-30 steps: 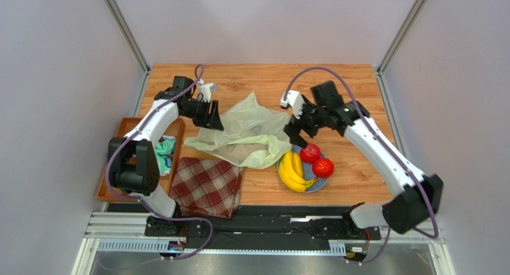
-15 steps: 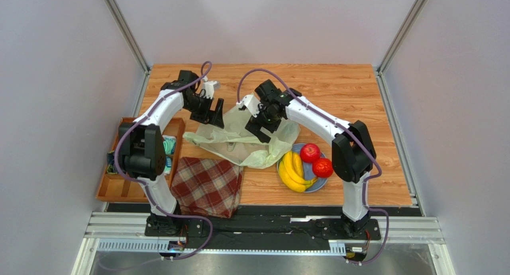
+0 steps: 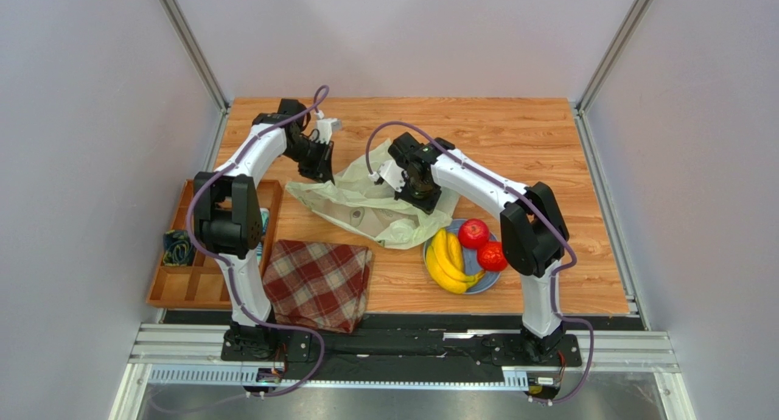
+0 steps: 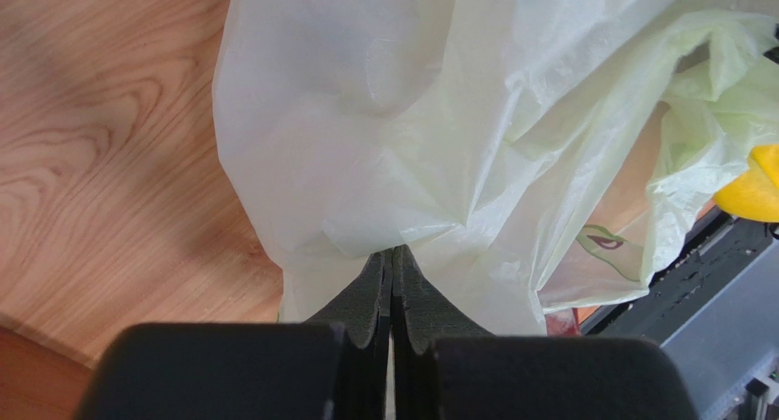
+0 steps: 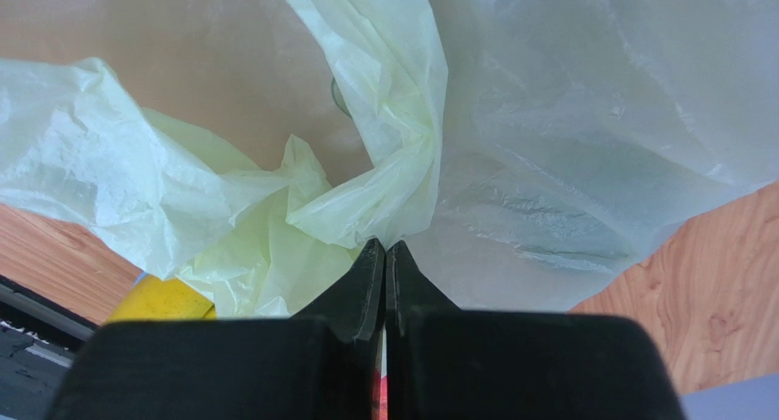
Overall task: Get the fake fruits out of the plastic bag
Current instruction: Adjust the plastic bag at the center of the board.
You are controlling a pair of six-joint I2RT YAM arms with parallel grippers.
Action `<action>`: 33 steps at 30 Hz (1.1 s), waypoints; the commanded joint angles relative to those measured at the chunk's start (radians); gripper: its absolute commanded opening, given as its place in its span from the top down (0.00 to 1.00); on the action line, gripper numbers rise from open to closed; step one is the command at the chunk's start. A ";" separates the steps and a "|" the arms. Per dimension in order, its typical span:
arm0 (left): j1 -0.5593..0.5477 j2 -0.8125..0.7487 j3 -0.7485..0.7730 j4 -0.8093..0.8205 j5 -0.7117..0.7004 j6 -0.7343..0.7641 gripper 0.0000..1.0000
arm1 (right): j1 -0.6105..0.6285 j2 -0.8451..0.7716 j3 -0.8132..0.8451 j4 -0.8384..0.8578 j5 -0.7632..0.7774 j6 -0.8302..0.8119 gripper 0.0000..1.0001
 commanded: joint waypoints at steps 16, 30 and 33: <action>0.033 -0.617 -0.178 0.108 0.379 -0.181 1.00 | -0.044 -0.576 -0.406 0.524 -0.124 -0.202 1.00; -0.063 -0.542 -0.372 0.257 0.377 -0.356 1.00 | -0.046 -0.475 -0.204 0.247 -0.249 -0.075 0.04; -0.063 -0.513 -0.341 0.274 0.386 -0.399 1.00 | -0.038 -0.452 -0.148 0.191 -0.432 -0.069 0.01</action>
